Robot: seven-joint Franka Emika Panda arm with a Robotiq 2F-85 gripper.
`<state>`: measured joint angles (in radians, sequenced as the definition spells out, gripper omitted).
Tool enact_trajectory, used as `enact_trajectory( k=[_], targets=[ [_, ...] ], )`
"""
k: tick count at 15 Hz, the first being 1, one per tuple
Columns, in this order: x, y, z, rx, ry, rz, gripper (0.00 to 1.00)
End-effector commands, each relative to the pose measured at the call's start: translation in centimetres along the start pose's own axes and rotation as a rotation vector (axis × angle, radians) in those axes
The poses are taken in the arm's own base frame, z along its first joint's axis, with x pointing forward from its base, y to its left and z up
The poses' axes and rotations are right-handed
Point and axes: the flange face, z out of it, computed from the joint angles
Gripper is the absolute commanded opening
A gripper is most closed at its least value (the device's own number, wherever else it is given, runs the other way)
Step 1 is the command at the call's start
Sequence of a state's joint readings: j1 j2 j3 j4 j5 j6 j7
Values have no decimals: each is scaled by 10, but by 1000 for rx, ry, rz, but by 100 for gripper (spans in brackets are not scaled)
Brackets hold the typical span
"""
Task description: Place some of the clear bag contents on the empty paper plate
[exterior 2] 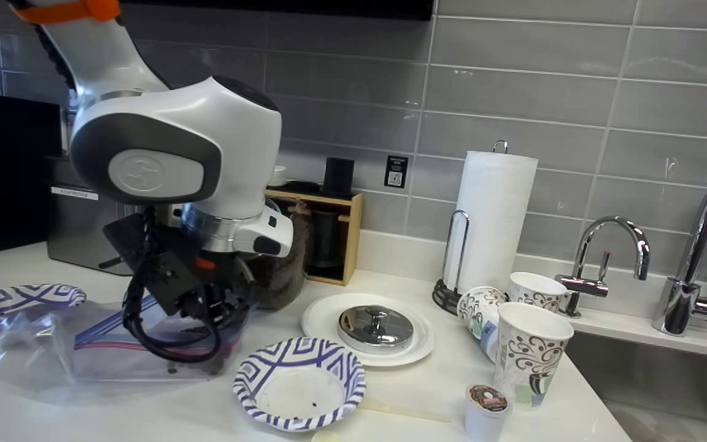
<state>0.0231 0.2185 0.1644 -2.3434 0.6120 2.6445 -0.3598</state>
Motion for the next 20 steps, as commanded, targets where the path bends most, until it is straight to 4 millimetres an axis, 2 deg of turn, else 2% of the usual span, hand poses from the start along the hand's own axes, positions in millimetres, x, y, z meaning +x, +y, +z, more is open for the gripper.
enact_trajectory(
  k=[1,2,5,7,9,10,17,20],
  targets=[
    [2,-2,11,-19,-9,5,38],
    [2,-2,12,-21,-12,3,30],
    [2,-2,15,-31,-22,-7,24],
    [2,-3,16,-40,-28,-13,23],
    [2,-4,16,-46,-31,-20,6],
    [2,-4,16,-49,-32,-22,0],
    [3,-4,11,-48,-26,-20,1],
    [3,-3,2,-38,-20,-13,1]
  ],
)
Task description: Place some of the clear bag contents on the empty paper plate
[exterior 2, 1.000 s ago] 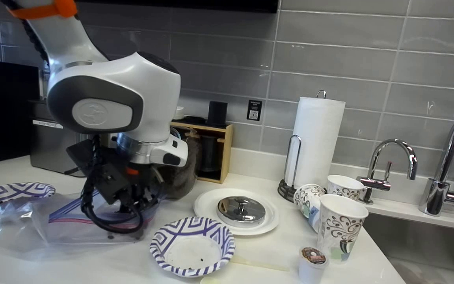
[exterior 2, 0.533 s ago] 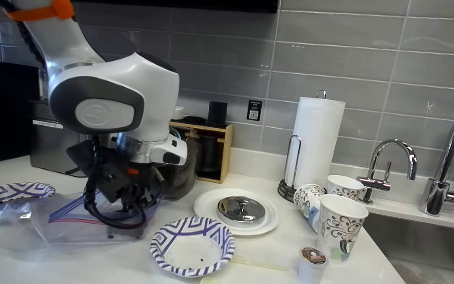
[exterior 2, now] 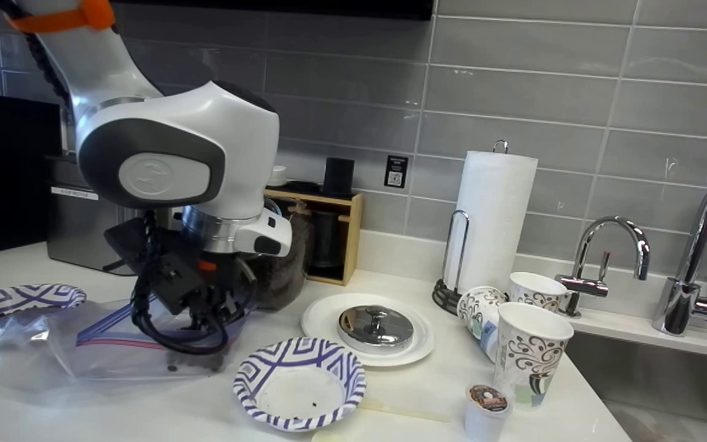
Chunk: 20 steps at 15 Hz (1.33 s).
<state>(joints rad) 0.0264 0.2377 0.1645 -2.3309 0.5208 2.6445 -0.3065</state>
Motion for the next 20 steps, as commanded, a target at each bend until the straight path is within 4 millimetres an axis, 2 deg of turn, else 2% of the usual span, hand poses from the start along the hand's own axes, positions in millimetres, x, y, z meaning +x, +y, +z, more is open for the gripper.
enact_trajectory(
  k=[1,10,15,20],
  targets=[
    [-1,1,-9,5,6,16,1],
    [-4,18,-79,118,90,54,1],
    [-20,40,-131,147,104,48,1],
    [-40,66,-167,93,87,23,1]
  ],
)
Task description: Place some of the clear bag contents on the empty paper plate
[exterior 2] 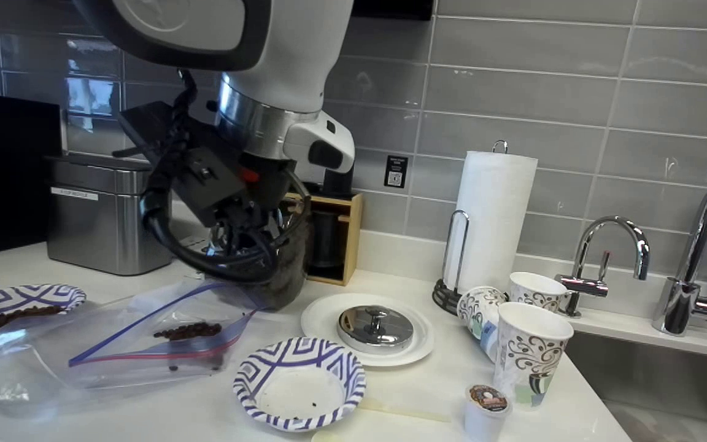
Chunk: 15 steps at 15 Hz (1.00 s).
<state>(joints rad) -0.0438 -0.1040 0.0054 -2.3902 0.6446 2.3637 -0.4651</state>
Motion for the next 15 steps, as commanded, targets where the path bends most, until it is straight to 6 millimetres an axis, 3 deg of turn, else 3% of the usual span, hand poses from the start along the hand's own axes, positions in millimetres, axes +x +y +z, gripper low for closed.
enact_trajectory(
  k=[1,6,15],
  targets=[
    [-21,13,-25,-69,-34,-45,1],
    [-20,32,-41,-254,-24,-143,1],
    [-15,45,-31,-369,5,-202,1]
  ],
)
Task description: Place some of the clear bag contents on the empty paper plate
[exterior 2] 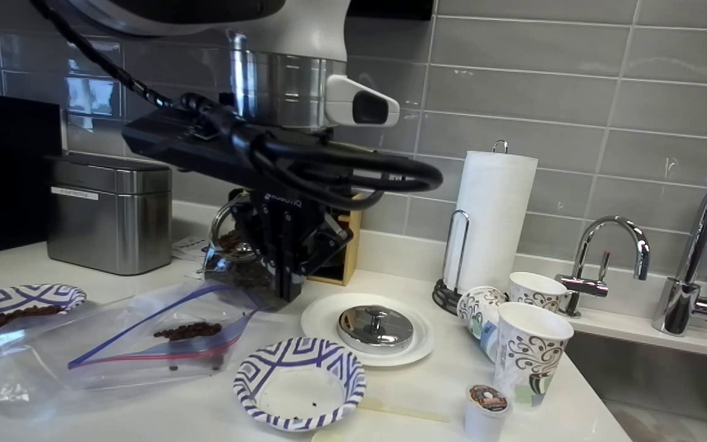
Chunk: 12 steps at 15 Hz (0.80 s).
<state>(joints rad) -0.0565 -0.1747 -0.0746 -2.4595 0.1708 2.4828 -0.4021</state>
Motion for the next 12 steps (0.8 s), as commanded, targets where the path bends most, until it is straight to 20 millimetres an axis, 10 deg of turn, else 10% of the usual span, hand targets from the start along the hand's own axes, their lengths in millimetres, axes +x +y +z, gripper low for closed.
enact_trajectory(
  k=[1,12],
  targets=[
    [-4,1,7,-36,1,4,31],
    [-4,4,6,-40,-10,6,100]
  ],
)
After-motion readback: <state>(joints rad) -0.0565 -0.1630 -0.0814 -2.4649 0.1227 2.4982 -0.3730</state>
